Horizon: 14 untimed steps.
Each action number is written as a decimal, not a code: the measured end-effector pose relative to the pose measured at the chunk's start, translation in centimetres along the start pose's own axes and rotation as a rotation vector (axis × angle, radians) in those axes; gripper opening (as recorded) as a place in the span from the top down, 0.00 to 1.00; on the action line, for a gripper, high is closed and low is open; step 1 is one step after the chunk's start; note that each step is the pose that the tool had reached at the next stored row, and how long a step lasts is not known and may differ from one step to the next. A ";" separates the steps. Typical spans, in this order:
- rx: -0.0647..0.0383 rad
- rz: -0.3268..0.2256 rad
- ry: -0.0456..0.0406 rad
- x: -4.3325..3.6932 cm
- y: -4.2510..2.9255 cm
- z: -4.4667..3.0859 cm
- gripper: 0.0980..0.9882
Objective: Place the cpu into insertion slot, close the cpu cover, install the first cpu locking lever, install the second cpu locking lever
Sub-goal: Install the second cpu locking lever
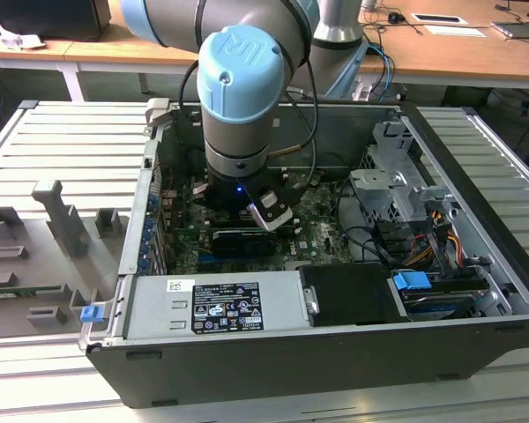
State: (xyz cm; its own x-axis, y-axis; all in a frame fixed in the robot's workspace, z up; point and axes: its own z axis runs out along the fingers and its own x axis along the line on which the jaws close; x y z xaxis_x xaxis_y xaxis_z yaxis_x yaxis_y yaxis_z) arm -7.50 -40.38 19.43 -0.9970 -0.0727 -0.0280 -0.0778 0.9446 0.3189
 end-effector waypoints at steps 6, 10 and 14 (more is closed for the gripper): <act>-0.007 0.000 -0.0004 0.15 0.12 -0.27 0.99; -0.007 0.000 -0.0001 0.13 0.44 -1.27 0.99; -0.008 0.000 -0.0003 0.12 0.56 -1.61 0.99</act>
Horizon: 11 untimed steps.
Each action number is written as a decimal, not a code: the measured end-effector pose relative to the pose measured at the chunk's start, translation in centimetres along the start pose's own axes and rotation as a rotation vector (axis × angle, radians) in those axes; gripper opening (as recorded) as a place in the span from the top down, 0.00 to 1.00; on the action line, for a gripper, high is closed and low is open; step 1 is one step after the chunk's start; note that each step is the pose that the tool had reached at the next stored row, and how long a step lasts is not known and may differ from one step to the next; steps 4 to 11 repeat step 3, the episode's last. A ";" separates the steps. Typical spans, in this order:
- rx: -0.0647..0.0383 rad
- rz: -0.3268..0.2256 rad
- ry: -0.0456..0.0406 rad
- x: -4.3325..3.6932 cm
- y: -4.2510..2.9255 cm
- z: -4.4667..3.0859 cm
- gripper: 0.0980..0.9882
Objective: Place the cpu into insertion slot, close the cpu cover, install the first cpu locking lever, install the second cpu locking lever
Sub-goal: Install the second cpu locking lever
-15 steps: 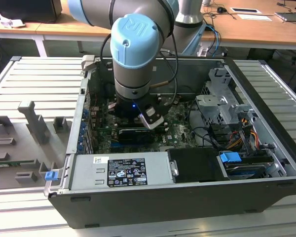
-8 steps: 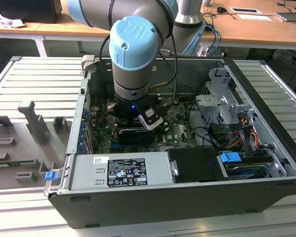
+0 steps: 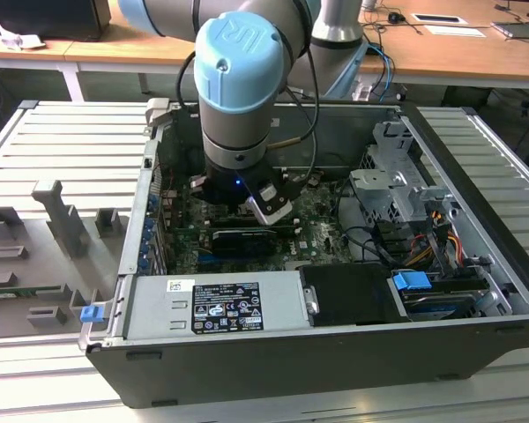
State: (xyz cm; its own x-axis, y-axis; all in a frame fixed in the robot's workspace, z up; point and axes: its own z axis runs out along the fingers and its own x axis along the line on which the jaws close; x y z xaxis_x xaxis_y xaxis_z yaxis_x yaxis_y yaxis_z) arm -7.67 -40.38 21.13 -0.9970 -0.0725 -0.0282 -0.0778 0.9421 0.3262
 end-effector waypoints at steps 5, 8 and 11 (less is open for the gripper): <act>-0.001 0.000 -0.0001 -0.01 0.12 -0.34 0.99; -0.001 0.000 -0.0001 -0.01 0.12 -0.34 0.99; -0.001 0.000 -0.0001 -0.01 0.12 -0.34 0.99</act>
